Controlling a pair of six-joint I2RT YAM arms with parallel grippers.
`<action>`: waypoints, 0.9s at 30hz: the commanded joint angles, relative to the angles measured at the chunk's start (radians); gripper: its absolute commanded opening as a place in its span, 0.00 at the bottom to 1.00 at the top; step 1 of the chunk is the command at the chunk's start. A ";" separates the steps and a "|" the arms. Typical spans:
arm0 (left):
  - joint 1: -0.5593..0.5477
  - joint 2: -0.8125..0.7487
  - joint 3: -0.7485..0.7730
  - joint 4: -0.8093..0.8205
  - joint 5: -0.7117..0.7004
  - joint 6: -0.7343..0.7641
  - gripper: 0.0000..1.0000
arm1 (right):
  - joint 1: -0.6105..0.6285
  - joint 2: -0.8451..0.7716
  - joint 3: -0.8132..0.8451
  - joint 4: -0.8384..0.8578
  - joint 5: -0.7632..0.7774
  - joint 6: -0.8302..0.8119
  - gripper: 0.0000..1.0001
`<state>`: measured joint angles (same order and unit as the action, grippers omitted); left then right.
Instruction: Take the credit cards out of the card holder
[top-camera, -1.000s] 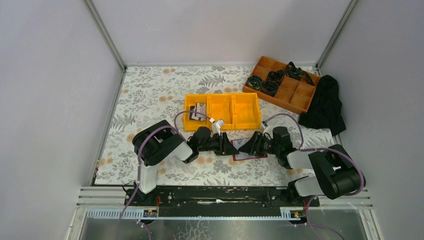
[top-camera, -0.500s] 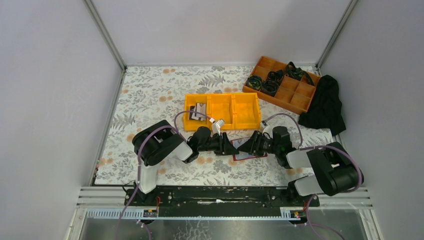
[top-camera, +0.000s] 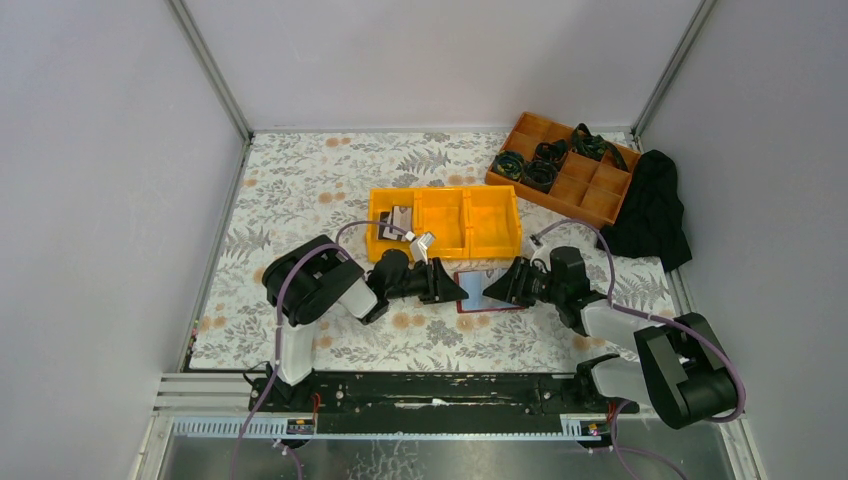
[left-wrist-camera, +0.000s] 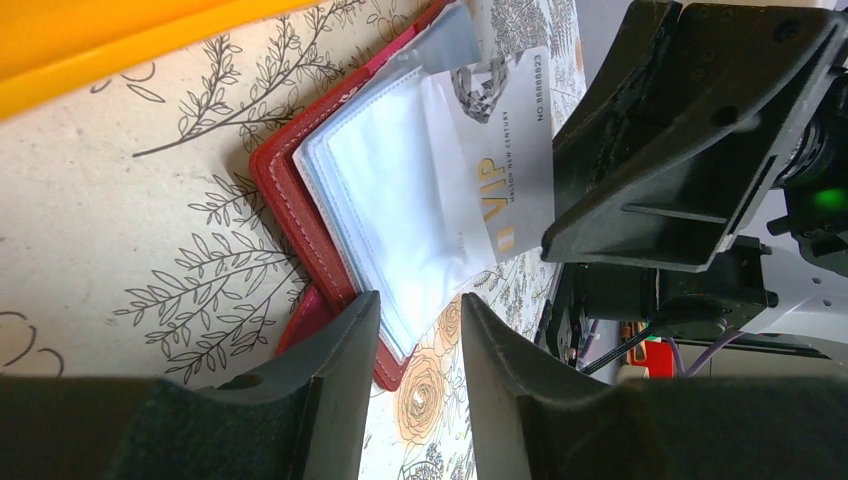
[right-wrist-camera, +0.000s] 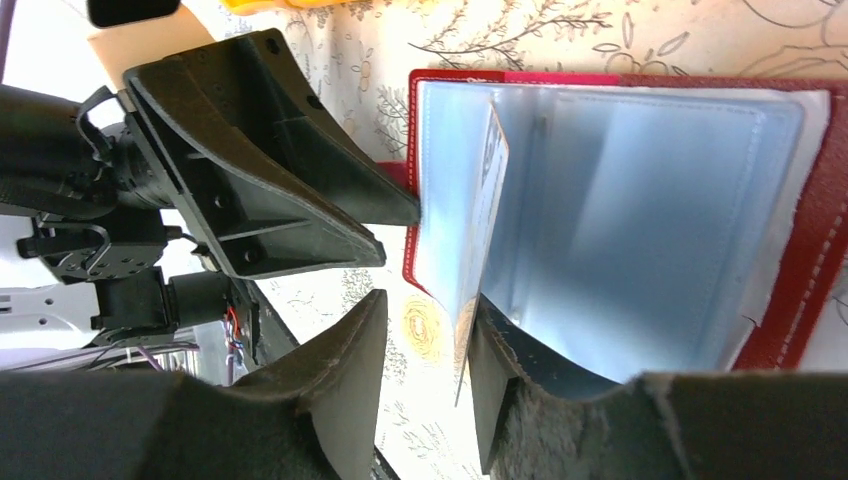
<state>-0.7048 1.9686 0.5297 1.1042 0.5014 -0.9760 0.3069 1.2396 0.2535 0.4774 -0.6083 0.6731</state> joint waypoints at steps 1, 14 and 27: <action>0.019 0.029 -0.028 -0.032 -0.026 0.028 0.44 | -0.014 -0.028 0.021 -0.034 0.022 -0.028 0.39; 0.022 -0.006 -0.052 -0.028 -0.027 0.037 0.44 | -0.022 -0.154 0.044 -0.171 0.115 -0.072 0.00; 0.022 -0.164 -0.091 0.215 0.085 -0.024 0.51 | -0.023 -0.277 0.083 -0.121 -0.082 0.001 0.00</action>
<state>-0.6899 1.8103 0.4301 1.1442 0.5282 -0.9718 0.2878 0.9890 0.3210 0.2890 -0.5968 0.6312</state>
